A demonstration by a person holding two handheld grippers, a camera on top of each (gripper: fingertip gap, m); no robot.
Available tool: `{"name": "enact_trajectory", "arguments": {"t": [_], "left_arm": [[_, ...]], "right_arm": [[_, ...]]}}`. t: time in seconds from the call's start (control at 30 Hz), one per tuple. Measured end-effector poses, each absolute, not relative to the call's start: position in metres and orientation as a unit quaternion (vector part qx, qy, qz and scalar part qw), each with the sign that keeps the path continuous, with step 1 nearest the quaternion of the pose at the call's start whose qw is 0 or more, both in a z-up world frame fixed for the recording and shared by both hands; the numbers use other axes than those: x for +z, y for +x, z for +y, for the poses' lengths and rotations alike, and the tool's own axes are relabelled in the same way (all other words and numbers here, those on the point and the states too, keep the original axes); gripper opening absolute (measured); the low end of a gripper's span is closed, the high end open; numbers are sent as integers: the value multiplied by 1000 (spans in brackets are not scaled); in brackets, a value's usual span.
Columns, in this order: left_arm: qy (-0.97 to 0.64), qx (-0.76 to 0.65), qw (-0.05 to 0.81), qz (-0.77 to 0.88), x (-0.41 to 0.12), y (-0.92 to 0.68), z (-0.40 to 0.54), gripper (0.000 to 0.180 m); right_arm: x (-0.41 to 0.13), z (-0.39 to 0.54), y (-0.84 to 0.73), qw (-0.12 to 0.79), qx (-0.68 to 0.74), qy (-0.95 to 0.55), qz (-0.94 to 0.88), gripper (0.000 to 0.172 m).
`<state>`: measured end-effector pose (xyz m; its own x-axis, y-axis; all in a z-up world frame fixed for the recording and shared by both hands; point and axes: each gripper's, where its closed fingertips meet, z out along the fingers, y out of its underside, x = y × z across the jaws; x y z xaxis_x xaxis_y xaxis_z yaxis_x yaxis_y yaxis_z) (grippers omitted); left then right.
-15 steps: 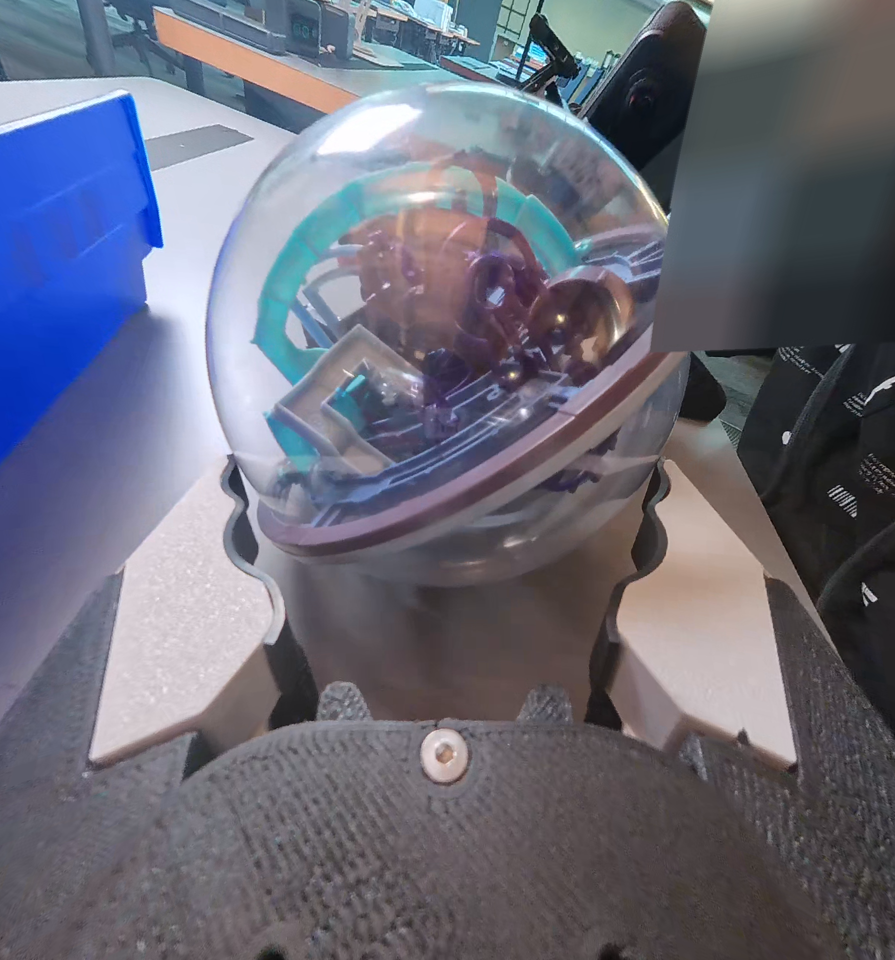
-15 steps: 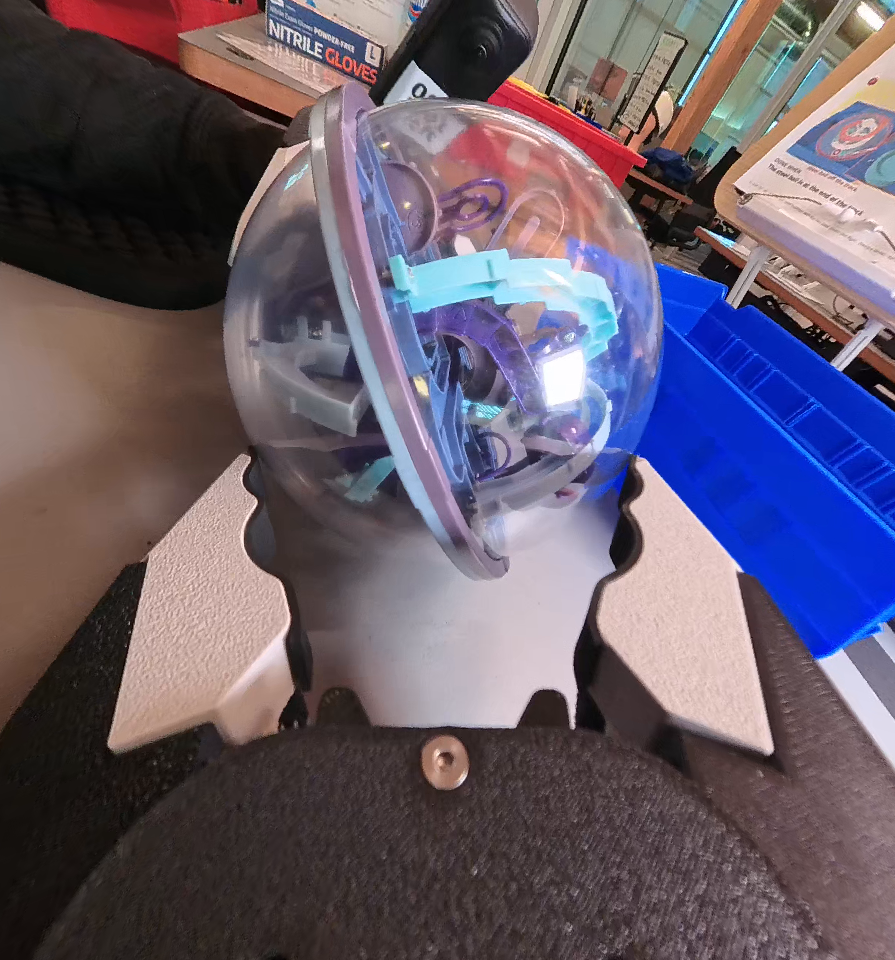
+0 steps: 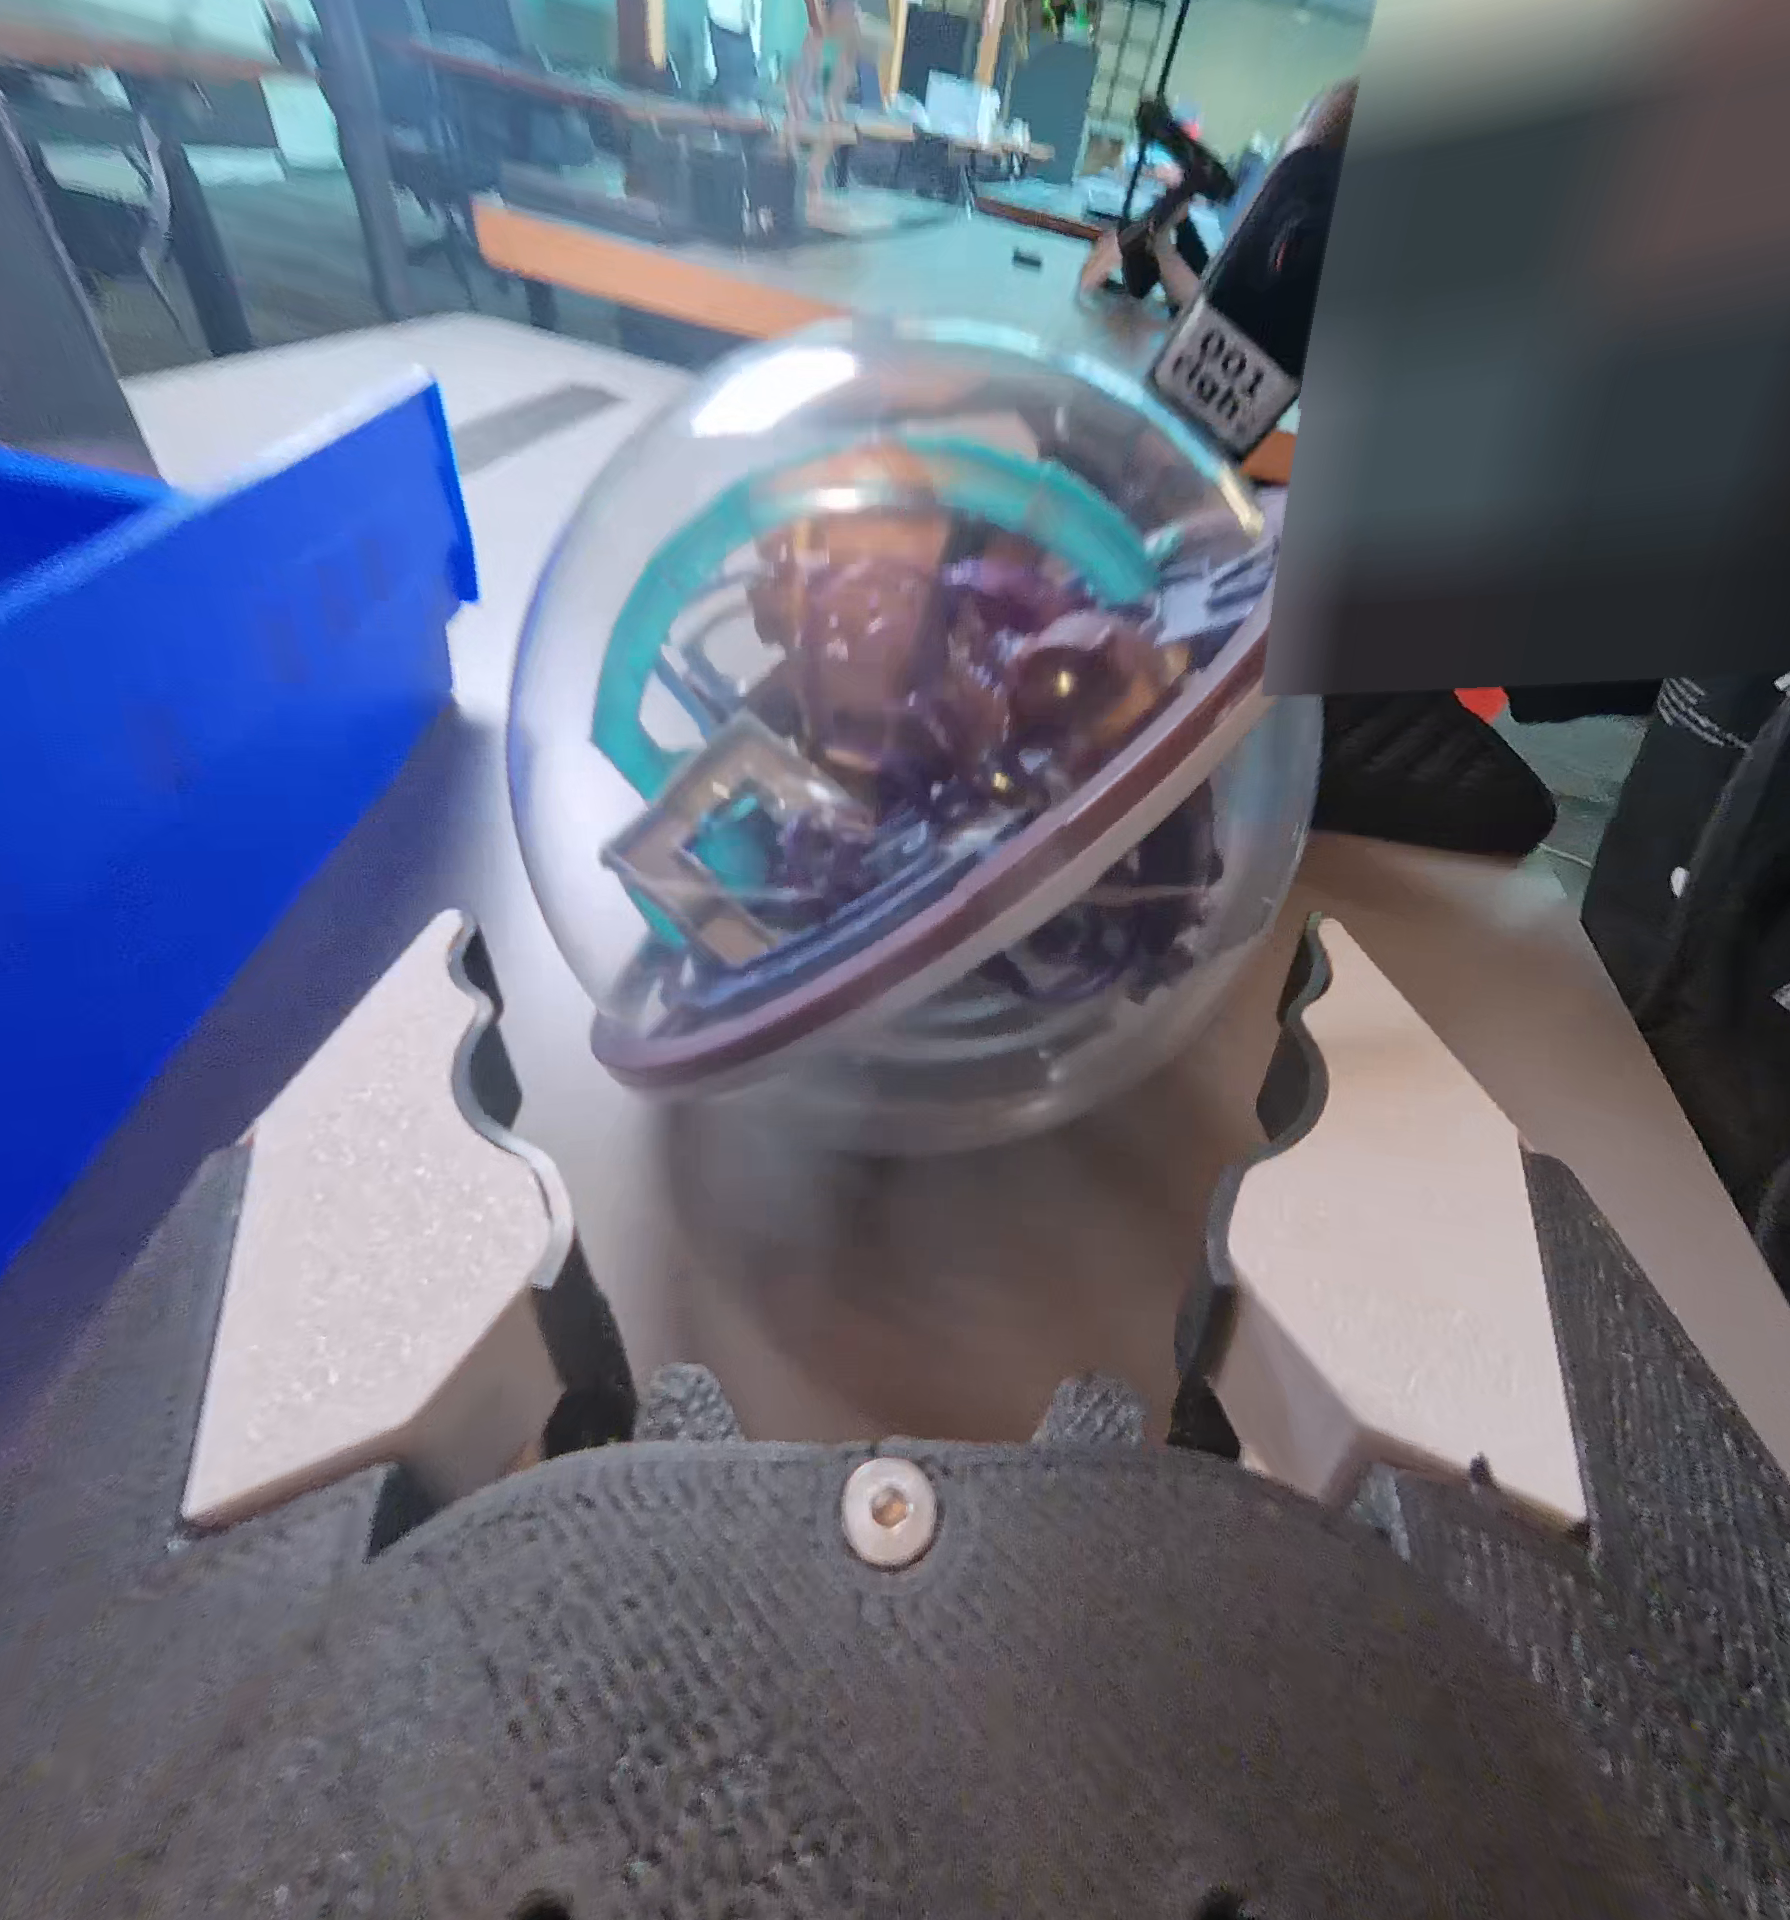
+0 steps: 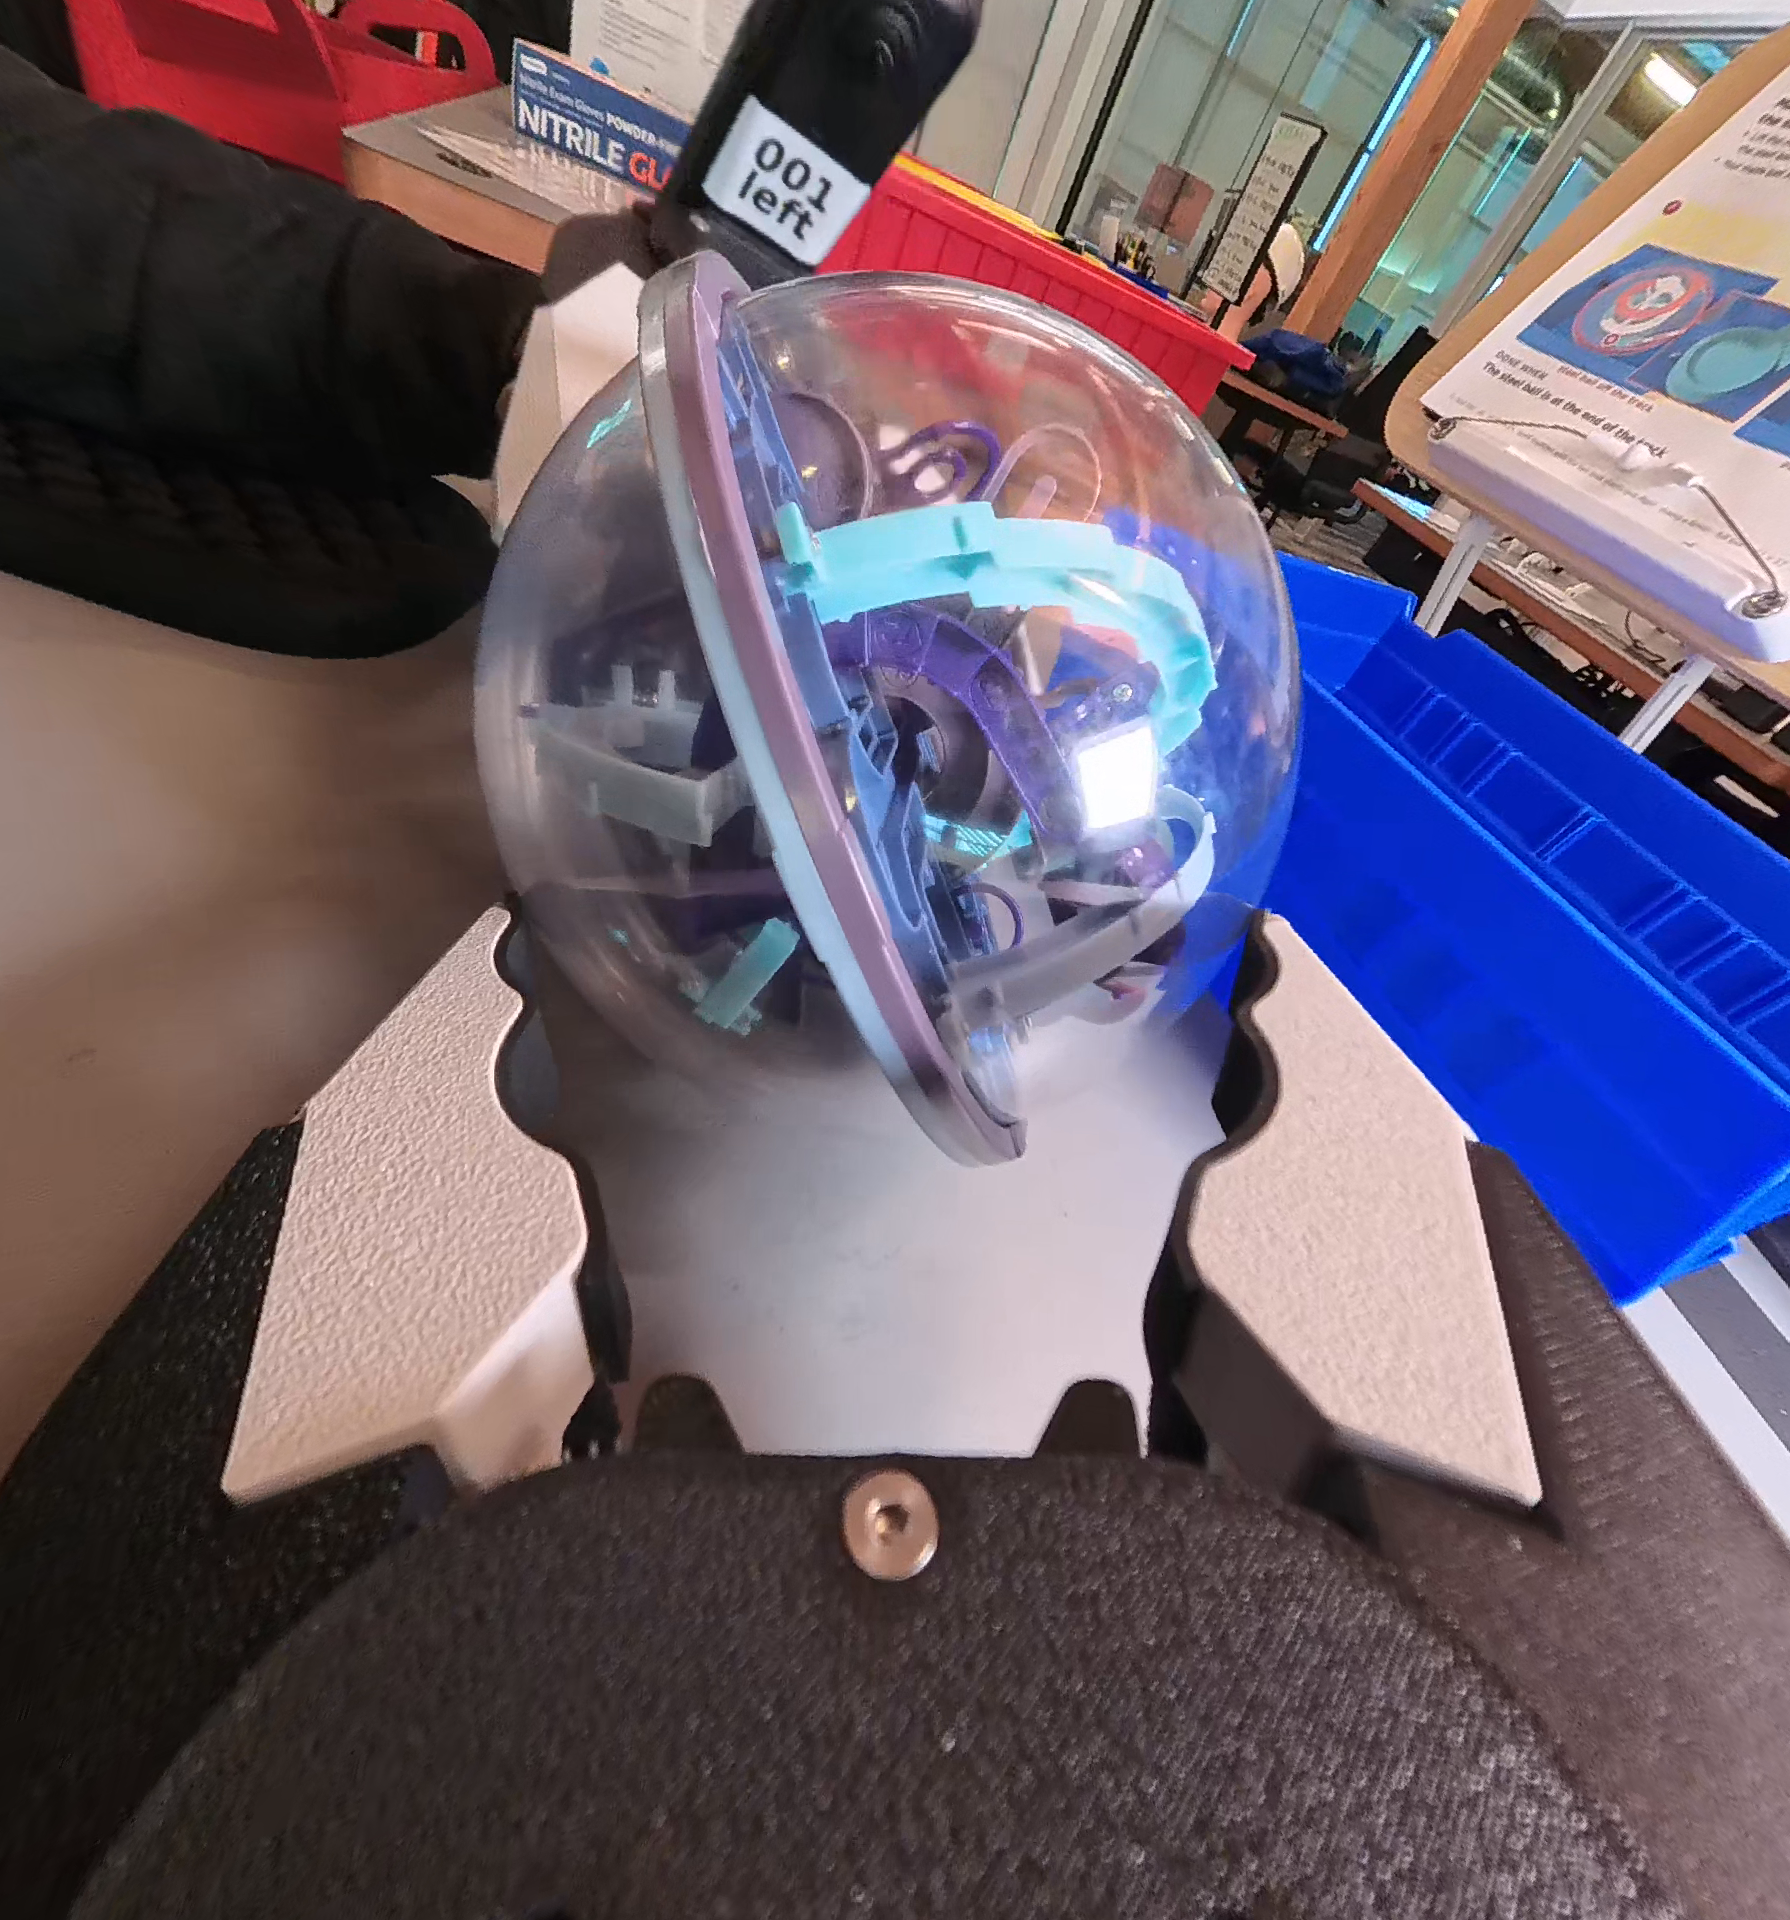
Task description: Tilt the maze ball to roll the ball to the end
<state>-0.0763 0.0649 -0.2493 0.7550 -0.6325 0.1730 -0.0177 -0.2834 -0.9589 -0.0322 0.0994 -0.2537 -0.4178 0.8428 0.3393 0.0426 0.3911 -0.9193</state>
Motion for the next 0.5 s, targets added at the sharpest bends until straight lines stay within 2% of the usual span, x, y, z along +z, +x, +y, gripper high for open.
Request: {"name": "enact_trajectory", "arguments": {"t": [0.13,0.5], "left_arm": [[-732,-246,593,226,-234,-73,71,150],[-743,-306,563,193,-245,-66,79,150]], "right_arm": [[-253,100,-33,436,461,-316,-705,128],[-242,99,-34,409,499,-335,-687,127]]}}
